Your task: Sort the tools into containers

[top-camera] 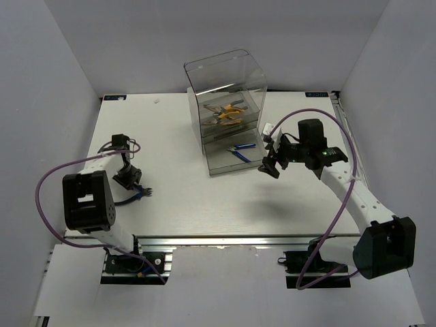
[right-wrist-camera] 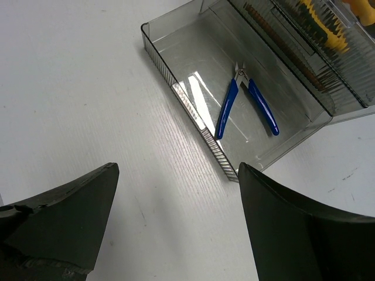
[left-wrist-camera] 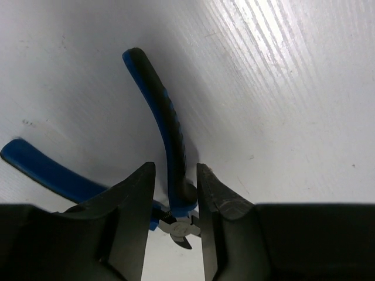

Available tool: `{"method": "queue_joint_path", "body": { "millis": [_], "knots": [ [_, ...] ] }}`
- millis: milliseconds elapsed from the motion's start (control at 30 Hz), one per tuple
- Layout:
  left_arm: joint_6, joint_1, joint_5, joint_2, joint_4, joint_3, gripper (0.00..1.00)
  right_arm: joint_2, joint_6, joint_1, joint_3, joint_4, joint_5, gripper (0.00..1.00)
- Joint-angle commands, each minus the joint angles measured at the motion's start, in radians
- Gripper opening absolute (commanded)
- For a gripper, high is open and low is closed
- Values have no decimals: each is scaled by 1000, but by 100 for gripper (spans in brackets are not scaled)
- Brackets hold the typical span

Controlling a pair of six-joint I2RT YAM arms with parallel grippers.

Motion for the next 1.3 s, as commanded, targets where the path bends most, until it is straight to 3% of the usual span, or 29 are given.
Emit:
{"method": "queue_joint_path", "body": {
  "millis": [0,233,467,500,700,800,1033,1100,1133,1200,1233,1267],
  "knots": [
    [33,15,37,6,52,-34,44,-31,21,-7,-16,29,-31,89],
    [61,26,74,8,97,-79,42,-42,18,-10,-14,15,-30,89],
    [81,26,154,-31,137,-117,11,-45,16,-13,-1,-3,-27,89],
    [82,26,181,-44,149,-122,3,-47,18,-13,1,-3,-27,89],
    [51,9,315,-242,203,-162,0,-67,23,-17,13,-12,-22,89],
    [24,-53,369,-363,256,-181,0,-88,15,-20,16,0,-8,89],
    [-41,-392,329,-574,502,-258,0,-148,219,-57,-66,248,138,89],
    [-15,-463,295,-588,571,-263,0,-126,173,-98,-42,162,25,81],
    [-1,-533,284,-585,588,-257,0,-99,167,-109,-3,128,-56,65],
    [51,-606,252,-575,629,-240,0,-74,148,-134,31,33,-132,45],
    [76,-676,216,-556,635,-214,0,-57,127,-142,56,12,-178,24],
    [99,-708,202,-542,640,-197,0,-56,122,-149,61,0,-194,18]
  ]
}}
